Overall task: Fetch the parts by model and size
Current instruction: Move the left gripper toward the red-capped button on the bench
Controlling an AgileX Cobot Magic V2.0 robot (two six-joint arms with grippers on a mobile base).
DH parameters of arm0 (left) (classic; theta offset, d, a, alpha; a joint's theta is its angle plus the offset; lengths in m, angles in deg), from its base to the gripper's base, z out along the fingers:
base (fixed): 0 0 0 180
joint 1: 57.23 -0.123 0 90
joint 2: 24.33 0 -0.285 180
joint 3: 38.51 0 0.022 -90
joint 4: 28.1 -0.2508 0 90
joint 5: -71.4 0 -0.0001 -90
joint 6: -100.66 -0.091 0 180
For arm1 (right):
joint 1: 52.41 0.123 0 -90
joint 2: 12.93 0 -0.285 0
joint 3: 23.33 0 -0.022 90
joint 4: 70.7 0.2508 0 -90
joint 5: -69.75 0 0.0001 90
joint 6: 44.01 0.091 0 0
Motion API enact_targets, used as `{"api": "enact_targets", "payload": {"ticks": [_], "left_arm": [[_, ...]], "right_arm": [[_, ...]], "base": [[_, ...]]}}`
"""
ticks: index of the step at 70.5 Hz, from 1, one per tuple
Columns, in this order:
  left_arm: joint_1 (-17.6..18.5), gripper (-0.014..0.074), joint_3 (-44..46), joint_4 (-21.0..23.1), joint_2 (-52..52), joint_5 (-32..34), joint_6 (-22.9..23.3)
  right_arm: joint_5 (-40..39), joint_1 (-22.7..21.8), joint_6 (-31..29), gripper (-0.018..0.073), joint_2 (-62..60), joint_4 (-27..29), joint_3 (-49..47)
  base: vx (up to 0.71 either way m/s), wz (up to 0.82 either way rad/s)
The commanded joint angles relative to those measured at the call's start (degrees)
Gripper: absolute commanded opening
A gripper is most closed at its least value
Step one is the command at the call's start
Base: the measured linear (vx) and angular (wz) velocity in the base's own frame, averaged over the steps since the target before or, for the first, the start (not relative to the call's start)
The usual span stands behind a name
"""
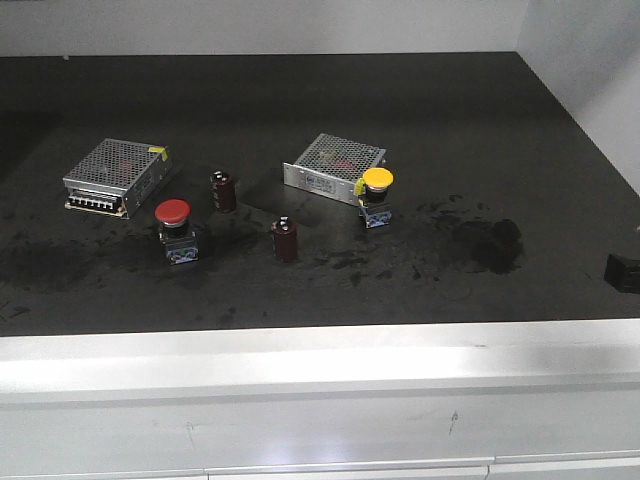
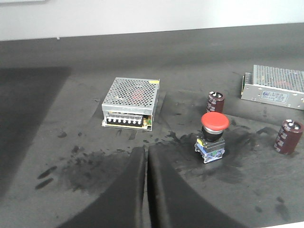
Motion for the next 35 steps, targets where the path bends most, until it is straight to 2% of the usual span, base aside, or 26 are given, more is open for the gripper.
{"api": "enact_targets", "payload": {"ticks": [1,10,19,27,35], "left_arm": [[0.4,0.0006,2.0,0.0,0.2,3.8,1.0],[0.4,0.0038,2.0,0.0,0.2,3.9,1.0],[0.4,0.0117,2.0,0.0,0.2,3.6,0.9],[0.4,0.0245,2.0,0.0,0.3,3.4,0.9],[0.4,0.041,2.0,0.0,0.4,3.3,0.9]], "right_arm": [[-2.4,-0.3,0.2,0.0001,-0.2,0.0,-2.0],[-1.8,-0.3,-1.5,0.0082,0.2,0.0,-2.0],[-1.9,-0.3,-1.6,0.0248,0.2,0.0,-2.0],[-2.2,-0.3,-1.9,0.04,0.2,0.0,-2.0],[-2.7,-0.3,-1.9,0.049,0.2,0.1,-2.0]], "base": [[0.0,0.0],[0.0,0.0],[0.0,0.0],[0.0,0.0],[0.0,0.0]]}}
